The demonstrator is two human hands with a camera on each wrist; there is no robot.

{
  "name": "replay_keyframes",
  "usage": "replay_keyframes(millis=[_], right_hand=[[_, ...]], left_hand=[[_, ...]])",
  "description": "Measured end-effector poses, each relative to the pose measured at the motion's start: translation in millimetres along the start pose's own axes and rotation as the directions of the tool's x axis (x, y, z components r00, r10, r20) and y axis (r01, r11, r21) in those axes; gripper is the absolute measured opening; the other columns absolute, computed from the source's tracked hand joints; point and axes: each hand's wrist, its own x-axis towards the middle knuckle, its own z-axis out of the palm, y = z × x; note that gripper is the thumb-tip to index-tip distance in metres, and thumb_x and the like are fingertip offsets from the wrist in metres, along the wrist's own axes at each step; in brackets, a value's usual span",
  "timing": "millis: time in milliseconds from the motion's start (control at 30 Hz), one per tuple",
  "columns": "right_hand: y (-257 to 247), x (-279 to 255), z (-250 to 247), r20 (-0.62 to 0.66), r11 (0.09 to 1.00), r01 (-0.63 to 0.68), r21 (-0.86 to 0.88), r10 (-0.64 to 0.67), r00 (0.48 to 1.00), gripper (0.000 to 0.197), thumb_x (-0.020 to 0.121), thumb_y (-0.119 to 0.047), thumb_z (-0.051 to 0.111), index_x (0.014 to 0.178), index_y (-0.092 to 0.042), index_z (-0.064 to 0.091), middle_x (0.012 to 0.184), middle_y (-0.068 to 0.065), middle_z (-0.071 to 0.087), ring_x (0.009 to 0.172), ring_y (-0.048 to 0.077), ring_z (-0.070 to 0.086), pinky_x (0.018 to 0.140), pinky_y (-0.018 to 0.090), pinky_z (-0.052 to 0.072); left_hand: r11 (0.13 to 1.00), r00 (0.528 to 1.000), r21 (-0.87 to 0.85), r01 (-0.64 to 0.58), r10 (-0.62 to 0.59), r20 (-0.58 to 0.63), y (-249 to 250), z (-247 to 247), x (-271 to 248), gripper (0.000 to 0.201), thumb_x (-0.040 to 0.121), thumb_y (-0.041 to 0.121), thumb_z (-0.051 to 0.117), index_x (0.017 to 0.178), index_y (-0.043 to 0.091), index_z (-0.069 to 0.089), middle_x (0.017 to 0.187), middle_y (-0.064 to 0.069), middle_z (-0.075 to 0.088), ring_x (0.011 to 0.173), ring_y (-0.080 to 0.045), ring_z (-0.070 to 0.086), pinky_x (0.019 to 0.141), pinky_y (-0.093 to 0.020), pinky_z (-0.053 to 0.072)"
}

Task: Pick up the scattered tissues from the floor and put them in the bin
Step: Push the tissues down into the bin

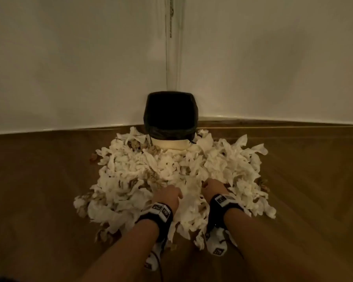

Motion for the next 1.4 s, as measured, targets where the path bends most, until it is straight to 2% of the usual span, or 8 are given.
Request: replay_keyframes(millis=[233, 333, 600, 900, 1000, 1100, 1233, 1400], right_hand=[[29, 51, 35, 0.079, 1.000, -0.013, -0.018, 0.014, 0.997, 0.055, 0.083, -0.031, 0.065, 0.132, -0.017, 0.044, 0.132, 0.010, 0.043, 0.118, 0.029, 0.049, 0.092, 0.035, 0.044], [33, 64, 39, 0.023, 0.999, 0.046, 0.002, -0.046, 0.999, 0.034, 0.086, -0.025, 0.063, 0.118, -0.012, 0.060, 0.121, 0.010, 0.058, 0.109, 0.026, 0.057, 0.085, 0.028, 0.045], [36, 65, 18, -0.127, 0.960, 0.050, 0.275, -0.016, 0.992, 0.020, 0.092, -0.013, 0.052, 0.097, -0.007, 0.070, 0.097, 0.014, 0.068, 0.096, 0.030, 0.063, 0.076, 0.028, 0.051], [28, 34, -4, -0.059, 0.081, 0.058, 0.995, 0.006, 0.998, 0.027, 0.091, 0.012, 0.043, 0.084, 0.004, 0.067, 0.114, 0.021, 0.061, 0.081, 0.028, 0.061, 0.062, 0.030, 0.057], [21, 15, -15, -0.062, -0.041, 0.060, 0.997, -0.040, 0.997, 0.022, 0.091, 0.009, 0.047, 0.108, 0.010, 0.061, 0.127, 0.023, 0.056, 0.098, 0.026, 0.060, 0.082, 0.027, 0.051], [11, -10, -31, -0.038, -0.168, 0.023, 0.986, -0.085, 0.996, 0.032, 0.097, 0.004, 0.039, 0.126, 0.006, 0.050, 0.118, 0.018, 0.058, 0.086, 0.019, 0.065, 0.056, 0.015, 0.054], [3, -39, -50, -0.018, -0.215, -0.013, 0.976, -0.143, 0.990, 0.028, 0.095, 0.003, 0.025, 0.106, -0.004, 0.050, 0.075, 0.008, 0.043, 0.035, 0.008, 0.054, 0.044, 0.013, 0.041], [-4, -78, -64, -0.093, -0.284, 0.031, 0.958, -0.208, 0.974, 0.020, 0.096, -0.025, 0.048, 0.092, -0.007, 0.054, 0.076, 0.006, 0.047, 0.053, 0.012, 0.053, 0.055, 0.017, 0.047]], left_hand=[[0.980, 0.999, 0.195, -0.031, 0.023, 0.043, 4, 50, 66, 0.057, 0.083, 0.038, 0.063, 0.133, 0.030, 0.035, 0.135, -0.005, 0.033, 0.120, -0.030, 0.043, 0.093, -0.044, 0.042], [0.966, 0.998, 0.257, -0.036, 0.022, 0.058, 4, 52, 78, 0.033, 0.091, 0.025, 0.054, 0.123, 0.020, 0.047, 0.126, -0.009, 0.049, 0.113, -0.028, 0.051, 0.089, -0.038, 0.043], [0.982, 0.986, -0.188, 0.031, -0.061, -0.156, -9, 23, 73, 0.035, 0.093, 0.025, 0.053, 0.124, 0.009, 0.055, 0.122, -0.010, 0.060, 0.113, -0.026, 0.055, 0.094, -0.031, 0.043], [0.806, 0.937, -0.592, 0.024, -0.224, -0.268, -12, -6, 39, 0.037, 0.094, 0.016, 0.050, 0.130, 0.008, 0.054, 0.137, -0.011, 0.051, 0.125, -0.027, 0.047, 0.105, -0.032, 0.037], [0.794, 0.939, -0.607, -0.011, -0.201, -0.280, -10, -19, 25, 0.035, 0.094, 0.012, 0.044, 0.127, 0.006, 0.054, 0.131, -0.016, 0.054, 0.119, -0.032, 0.050, 0.101, -0.036, 0.042], [0.763, 0.941, -0.644, -0.058, -0.175, -0.291, -8, -29, 12, 0.035, 0.090, 0.006, 0.055, 0.125, 0.004, 0.054, 0.127, -0.015, 0.056, 0.116, -0.033, 0.052, 0.091, -0.024, 0.042], [0.667, 0.926, -0.740, -0.085, -0.221, -0.306, 0, -42, -9, 0.038, 0.094, -0.003, 0.039, 0.131, -0.002, 0.046, 0.128, -0.025, 0.051, 0.113, -0.042, 0.052, 0.088, -0.040, 0.048], [0.683, 0.916, -0.717, -0.138, -0.187, -0.355, 16, -62, -43, 0.018, 0.089, -0.002, 0.045, 0.083, 0.011, 0.055, 0.084, -0.013, 0.056, 0.089, -0.027, 0.056, 0.078, -0.035, 0.044]])
